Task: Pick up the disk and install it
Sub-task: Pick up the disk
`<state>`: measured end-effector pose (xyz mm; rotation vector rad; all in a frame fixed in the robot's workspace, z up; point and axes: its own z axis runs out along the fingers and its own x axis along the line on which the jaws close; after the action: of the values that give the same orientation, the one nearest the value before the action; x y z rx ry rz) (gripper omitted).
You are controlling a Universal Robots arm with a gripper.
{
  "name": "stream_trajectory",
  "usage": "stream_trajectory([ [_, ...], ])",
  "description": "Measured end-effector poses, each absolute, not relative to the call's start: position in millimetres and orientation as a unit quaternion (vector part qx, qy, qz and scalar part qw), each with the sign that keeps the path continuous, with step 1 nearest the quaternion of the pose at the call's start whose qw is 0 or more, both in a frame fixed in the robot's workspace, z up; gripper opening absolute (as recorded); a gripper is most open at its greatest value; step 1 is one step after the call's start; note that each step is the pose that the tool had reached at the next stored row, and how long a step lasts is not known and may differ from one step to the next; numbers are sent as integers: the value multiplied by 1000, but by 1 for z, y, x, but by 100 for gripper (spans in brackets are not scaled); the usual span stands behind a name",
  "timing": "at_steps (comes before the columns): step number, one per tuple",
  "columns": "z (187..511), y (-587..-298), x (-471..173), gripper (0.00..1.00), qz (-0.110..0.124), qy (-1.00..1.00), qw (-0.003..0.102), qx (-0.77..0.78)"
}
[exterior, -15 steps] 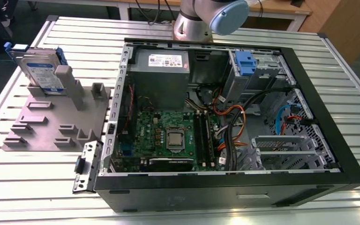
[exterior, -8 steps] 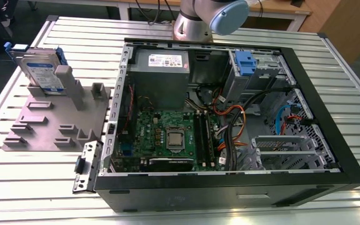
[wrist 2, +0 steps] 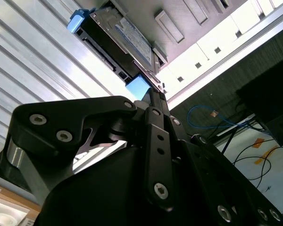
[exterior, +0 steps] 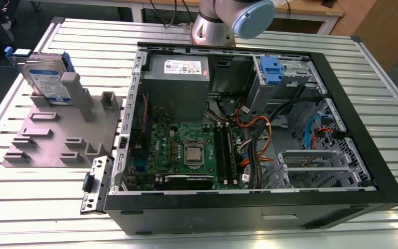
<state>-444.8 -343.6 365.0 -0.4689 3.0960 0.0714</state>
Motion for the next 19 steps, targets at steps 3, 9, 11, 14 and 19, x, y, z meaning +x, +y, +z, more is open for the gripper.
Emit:
stream_trajectory([
  [3,365,-344,-445,11,23,988,5,-151],
  [9,365,-344,-445,11,23,988,5,-152],
  [11,365,-344,-445,11,23,988,5,-153],
  [14,365,-344,-445,11,23,988,5,-154],
  [19,365,-344,-445,11,23,988,5,-155],
])
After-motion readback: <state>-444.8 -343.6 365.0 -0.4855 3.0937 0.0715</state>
